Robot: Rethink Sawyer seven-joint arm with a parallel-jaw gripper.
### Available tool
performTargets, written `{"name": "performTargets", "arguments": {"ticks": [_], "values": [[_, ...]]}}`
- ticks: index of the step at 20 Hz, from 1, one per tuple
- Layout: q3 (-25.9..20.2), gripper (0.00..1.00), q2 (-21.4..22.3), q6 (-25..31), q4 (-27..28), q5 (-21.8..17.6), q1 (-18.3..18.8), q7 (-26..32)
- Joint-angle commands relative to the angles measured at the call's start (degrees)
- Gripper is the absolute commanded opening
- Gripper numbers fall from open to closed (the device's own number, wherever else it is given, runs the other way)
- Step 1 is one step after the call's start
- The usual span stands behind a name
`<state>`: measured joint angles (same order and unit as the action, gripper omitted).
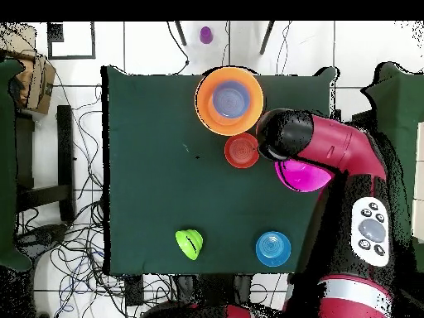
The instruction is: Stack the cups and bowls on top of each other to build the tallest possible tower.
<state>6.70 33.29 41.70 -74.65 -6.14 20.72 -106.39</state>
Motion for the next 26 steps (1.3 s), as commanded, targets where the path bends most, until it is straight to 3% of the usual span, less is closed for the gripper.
{"name": "performTargets", "arguments": {"ticks": [1,5,13,23,26], "values": [[-4.7,0.00,1.9,3.5,-3.3,2.2,3.1,-1.3],[-3.5,0.00,2.1,2.6,-3.5,2.5,2.1,-4.0],[1.0,0.00,0.0,3.2,-1.2,7.2,-5.0,-17.9],[7.7,0.00,-5.4,6.5,5.9,11.8,-11.7,-31.1],[8.4,0.00,-6.8,7.2,7.9,12.2,-12.5,-32.7]]}}
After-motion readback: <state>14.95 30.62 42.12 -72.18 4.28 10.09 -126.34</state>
